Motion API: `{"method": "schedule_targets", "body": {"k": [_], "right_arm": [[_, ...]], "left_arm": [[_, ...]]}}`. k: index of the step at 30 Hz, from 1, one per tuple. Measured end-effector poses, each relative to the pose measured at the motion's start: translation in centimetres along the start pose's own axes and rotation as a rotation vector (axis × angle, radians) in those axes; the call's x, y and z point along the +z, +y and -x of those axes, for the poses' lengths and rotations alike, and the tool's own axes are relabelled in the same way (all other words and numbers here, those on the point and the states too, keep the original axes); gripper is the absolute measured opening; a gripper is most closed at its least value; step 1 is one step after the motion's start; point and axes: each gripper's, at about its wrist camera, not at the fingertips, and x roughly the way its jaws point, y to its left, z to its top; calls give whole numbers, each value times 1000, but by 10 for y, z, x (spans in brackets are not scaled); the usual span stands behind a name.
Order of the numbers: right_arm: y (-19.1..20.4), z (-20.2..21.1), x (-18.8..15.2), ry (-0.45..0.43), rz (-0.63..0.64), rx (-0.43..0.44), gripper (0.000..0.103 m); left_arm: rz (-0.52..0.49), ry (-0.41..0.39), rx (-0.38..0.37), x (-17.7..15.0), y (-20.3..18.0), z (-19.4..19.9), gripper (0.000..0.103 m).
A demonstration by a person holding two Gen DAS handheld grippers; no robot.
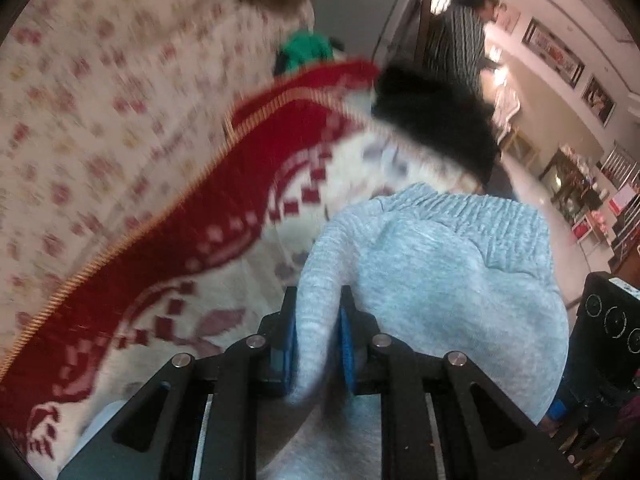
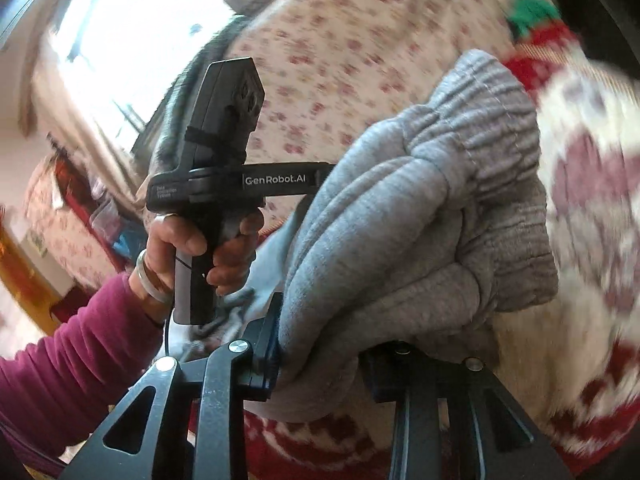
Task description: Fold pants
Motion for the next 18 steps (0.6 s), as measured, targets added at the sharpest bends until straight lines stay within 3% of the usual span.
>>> {"method": "schedule_targets", "body": {"k": [5,10,14,18], "right_arm": [[58,-4,25,-19,148,22,34],[130,-33,33,0,335,29,34],[186,-76,18,51,499,21,34],[227,-126,-19,127,648,24,34]], "left_arm": [[46,-140,36,-9,17,79,18],[136,-251,114,-50,55,159,18],[254,-285,236,-109,98,211,16],[432,-292,388,-189,147,253,14]]}}
